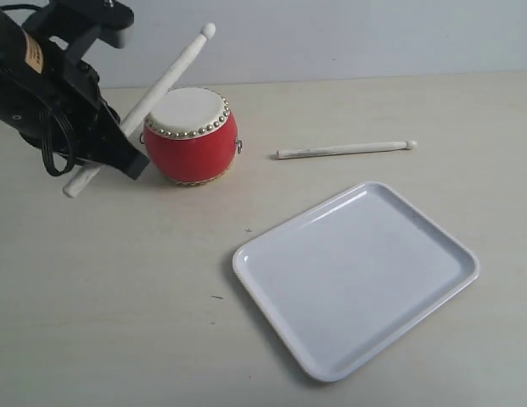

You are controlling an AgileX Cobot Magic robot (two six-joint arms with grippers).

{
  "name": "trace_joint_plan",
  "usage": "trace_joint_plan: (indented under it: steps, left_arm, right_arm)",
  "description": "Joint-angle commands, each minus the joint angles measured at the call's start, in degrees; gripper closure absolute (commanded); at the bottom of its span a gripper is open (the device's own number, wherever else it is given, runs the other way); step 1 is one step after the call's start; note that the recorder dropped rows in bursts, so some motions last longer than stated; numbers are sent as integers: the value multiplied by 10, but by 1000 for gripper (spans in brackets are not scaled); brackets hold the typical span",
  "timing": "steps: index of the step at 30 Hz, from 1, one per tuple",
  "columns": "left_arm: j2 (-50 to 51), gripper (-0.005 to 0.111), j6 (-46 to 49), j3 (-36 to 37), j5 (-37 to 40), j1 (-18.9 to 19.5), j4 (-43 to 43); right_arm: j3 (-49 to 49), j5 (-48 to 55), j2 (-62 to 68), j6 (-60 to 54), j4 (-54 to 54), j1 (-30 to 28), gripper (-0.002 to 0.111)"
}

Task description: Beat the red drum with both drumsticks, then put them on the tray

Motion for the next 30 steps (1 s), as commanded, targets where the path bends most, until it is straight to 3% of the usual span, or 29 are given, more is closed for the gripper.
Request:
trace_joint_plan:
  steps: [1,10,14,28,30]
  left_arm:
    - [36,107,32,-7,-20,25,4]
    - [43,107,33,-36,-10,69,-13]
    - [43,107,33,-36,-11,69,-14]
    - [43,107,33,-36,-10,69,-21]
    - [43,107,33,-36,-10,69,-21]
  right_arm:
    - [2,-50,-3,-23,-16,-3,52]
    - [2,-151,-3,50,64,-3,52]
    - [2,-176,-3,152,204,-3,52]
    - [2,-247,-3,149,214,-3,52]
    - [2,-270,-3,224,223,-3,52]
